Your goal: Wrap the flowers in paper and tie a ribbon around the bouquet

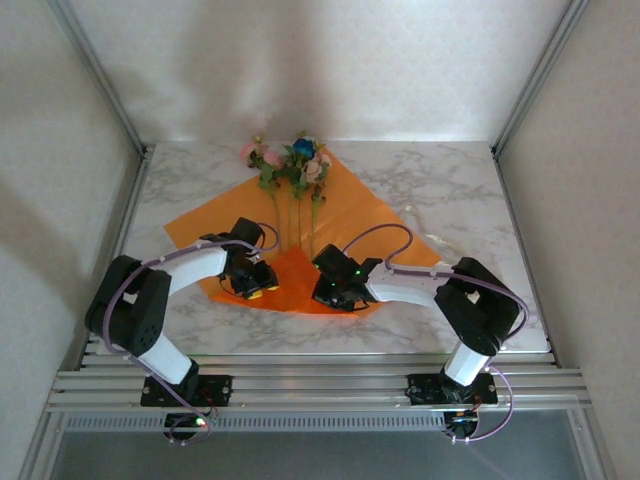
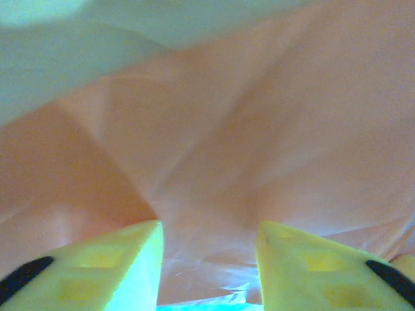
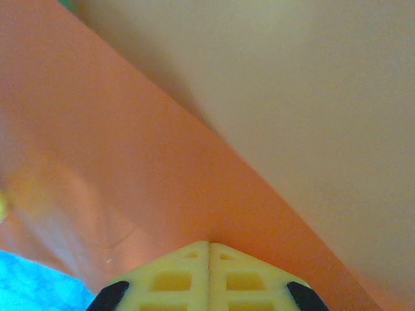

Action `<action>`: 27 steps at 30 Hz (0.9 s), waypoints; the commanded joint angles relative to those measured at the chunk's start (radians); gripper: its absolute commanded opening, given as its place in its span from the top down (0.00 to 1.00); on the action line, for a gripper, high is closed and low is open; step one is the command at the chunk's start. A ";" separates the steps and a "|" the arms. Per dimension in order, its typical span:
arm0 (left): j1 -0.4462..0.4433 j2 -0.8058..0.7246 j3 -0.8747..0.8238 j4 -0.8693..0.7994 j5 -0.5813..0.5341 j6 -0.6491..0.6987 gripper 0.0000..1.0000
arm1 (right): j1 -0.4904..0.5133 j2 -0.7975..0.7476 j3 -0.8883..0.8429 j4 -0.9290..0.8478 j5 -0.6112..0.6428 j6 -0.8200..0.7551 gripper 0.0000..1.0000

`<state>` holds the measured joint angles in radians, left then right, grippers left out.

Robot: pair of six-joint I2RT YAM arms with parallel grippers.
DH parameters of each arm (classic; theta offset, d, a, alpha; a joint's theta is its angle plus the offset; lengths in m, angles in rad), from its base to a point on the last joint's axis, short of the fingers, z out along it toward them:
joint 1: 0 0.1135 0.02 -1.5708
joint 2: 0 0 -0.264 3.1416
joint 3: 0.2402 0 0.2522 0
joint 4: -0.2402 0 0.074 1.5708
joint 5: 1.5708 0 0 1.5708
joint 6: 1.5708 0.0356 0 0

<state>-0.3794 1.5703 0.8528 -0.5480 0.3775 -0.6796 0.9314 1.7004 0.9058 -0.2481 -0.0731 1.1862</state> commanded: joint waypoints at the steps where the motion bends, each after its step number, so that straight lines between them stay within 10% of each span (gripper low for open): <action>1: 0.002 -0.180 -0.021 -0.119 -0.145 -0.117 0.46 | -0.017 0.035 -0.037 -0.018 -0.031 0.051 1.00; 10: 0.007 -0.612 -0.336 0.023 -0.127 -0.373 0.45 | -0.039 0.101 -0.054 -0.020 -0.067 0.082 1.00; 27: 0.166 -0.648 -0.606 0.452 -0.168 -0.397 0.54 | -0.084 0.125 -0.053 -0.044 -0.122 0.087 1.00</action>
<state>-0.2249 0.9390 0.2966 -0.2218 0.2119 -1.0561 0.8555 1.7397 0.8959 -0.1970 -0.2356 1.2602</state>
